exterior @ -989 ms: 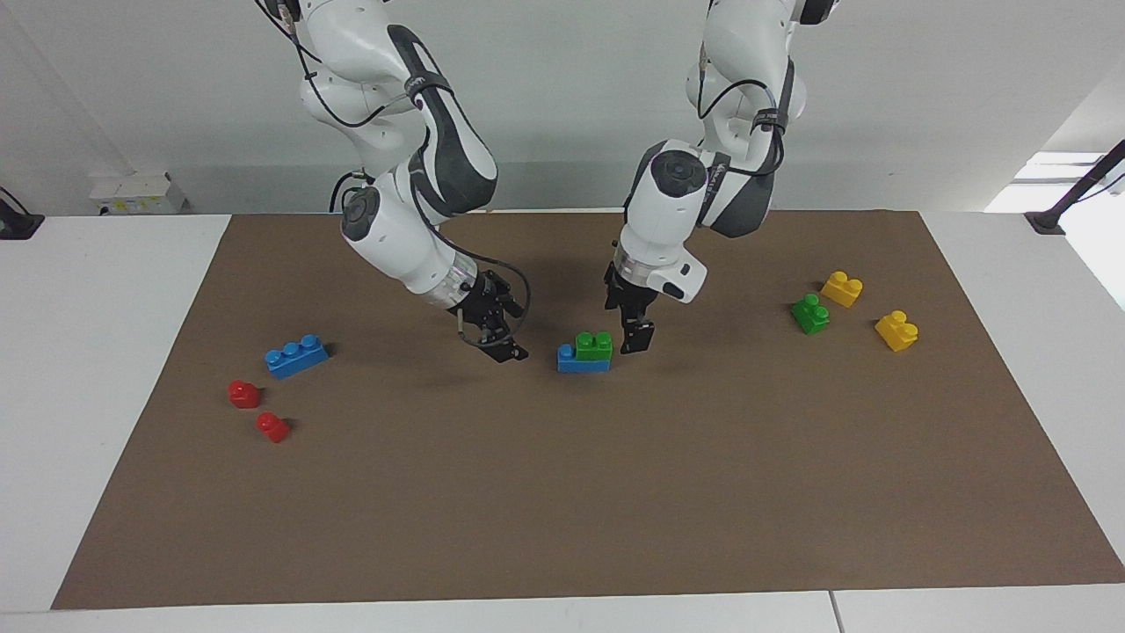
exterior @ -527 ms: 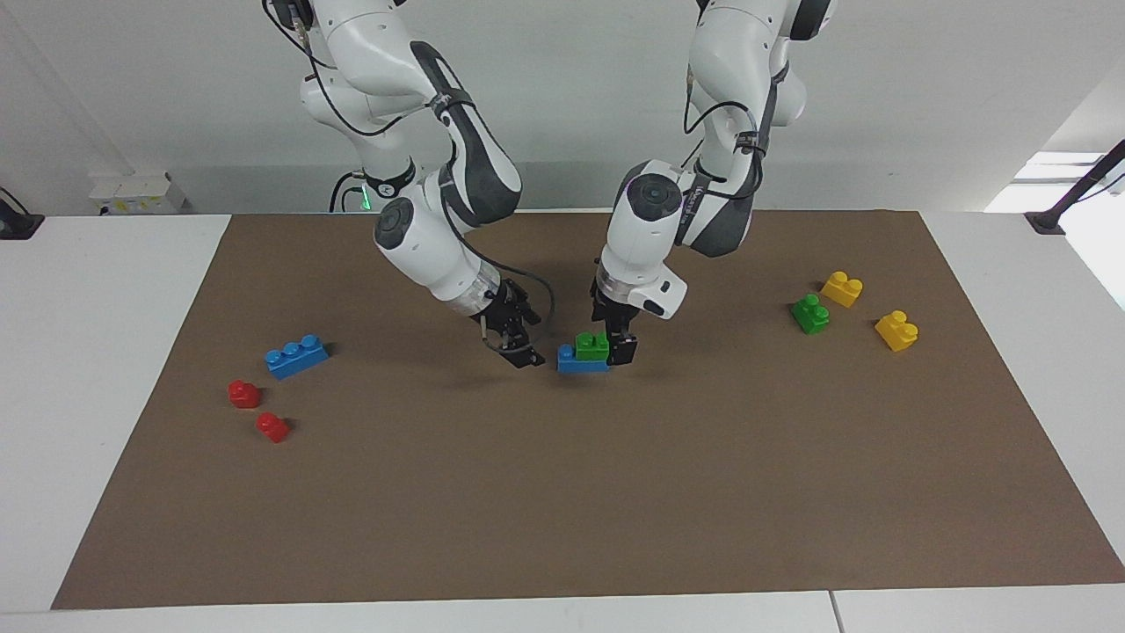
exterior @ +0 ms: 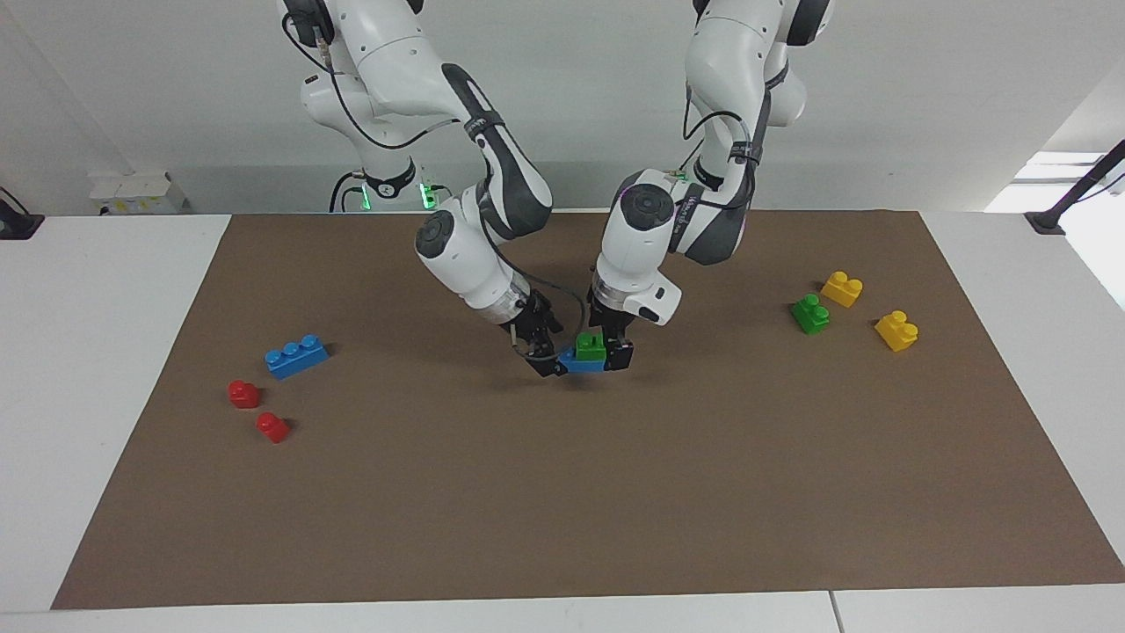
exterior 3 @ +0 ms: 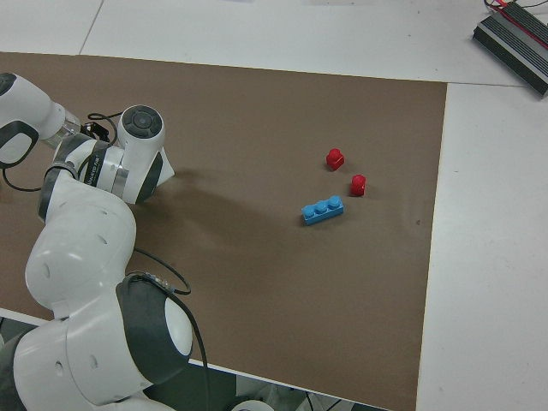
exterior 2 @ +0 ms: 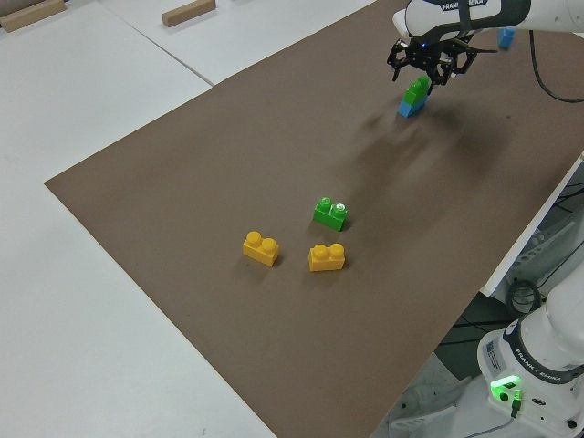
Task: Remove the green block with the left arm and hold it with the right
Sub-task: 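Grasp the green end with the left gripper while the right gripper grasps blue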
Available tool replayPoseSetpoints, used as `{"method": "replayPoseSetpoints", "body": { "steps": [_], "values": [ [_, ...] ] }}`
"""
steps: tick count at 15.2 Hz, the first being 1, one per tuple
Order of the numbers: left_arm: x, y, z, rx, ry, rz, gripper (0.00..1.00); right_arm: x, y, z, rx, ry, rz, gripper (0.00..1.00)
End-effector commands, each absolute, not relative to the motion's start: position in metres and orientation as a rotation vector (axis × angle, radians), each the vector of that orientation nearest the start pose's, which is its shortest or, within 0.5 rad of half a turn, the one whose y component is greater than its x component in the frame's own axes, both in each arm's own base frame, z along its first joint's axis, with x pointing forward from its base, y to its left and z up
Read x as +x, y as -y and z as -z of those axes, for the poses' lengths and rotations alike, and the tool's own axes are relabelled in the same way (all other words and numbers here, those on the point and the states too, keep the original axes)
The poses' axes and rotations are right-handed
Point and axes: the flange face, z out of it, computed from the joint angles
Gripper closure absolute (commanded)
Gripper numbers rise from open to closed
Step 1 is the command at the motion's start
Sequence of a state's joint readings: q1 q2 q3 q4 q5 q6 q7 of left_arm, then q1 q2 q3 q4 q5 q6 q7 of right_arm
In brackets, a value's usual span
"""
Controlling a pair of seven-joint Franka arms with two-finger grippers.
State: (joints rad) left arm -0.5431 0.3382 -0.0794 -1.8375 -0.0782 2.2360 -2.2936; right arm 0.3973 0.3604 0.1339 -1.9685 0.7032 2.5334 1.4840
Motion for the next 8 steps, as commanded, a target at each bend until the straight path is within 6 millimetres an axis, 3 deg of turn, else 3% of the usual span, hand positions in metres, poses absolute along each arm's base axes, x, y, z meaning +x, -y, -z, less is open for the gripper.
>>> {"method": "replayPoseSetpoints", "body": {
  "steps": [1, 8],
  "values": [
    [0.518, 0.372, -0.346, 1.984, -2.333, 0.092, 0.0, 0.547, -0.315, -0.302, -1.929, -1.858, -0.443, 0.04],
    [0.514, 0.369, -0.341, 1.999, -2.35, 0.096, 0.0, 0.542, -0.314, -0.284, -1.931, -1.869, -0.401, 0.04]
  ]
}}
